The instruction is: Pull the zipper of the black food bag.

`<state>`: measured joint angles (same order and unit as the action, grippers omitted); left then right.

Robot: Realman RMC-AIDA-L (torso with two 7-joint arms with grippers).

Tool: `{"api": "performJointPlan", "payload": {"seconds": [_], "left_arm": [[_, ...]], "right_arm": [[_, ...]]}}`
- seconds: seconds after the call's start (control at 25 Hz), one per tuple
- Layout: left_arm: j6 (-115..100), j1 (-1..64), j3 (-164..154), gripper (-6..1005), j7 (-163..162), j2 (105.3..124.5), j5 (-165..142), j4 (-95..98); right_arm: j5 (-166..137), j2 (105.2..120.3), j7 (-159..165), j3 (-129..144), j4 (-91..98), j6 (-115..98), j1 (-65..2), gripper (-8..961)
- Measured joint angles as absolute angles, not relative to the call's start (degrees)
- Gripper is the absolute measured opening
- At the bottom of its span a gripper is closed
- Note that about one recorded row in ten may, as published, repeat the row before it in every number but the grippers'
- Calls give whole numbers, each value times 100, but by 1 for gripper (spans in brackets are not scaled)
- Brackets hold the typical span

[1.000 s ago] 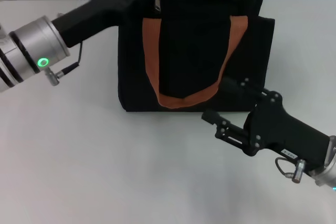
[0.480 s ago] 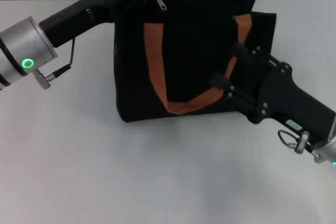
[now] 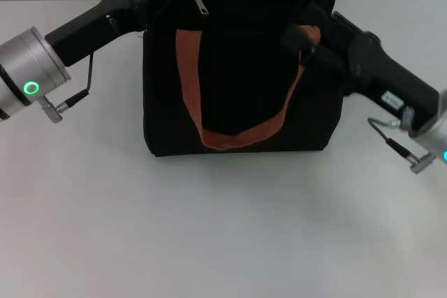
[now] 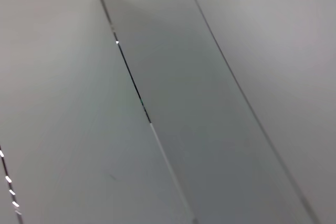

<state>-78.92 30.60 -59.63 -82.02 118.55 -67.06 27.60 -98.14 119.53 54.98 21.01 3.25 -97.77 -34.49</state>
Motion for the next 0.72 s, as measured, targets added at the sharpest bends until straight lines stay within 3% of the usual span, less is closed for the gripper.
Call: {"api": "performJointPlan", "payload": {"seconds": [0.28,0.72], "left_arm": [[-7865,3186,-6023,50,-8196,11877,-6726,2758],[-8017,3337,-6092,50,-8184,11894,-6719,2771]], "right_arm": [[-9873,11966,8333,2466,659,-9771,-3922,714],[-9817,11993,8393,2308,229,-9089,-4188,713]]}}
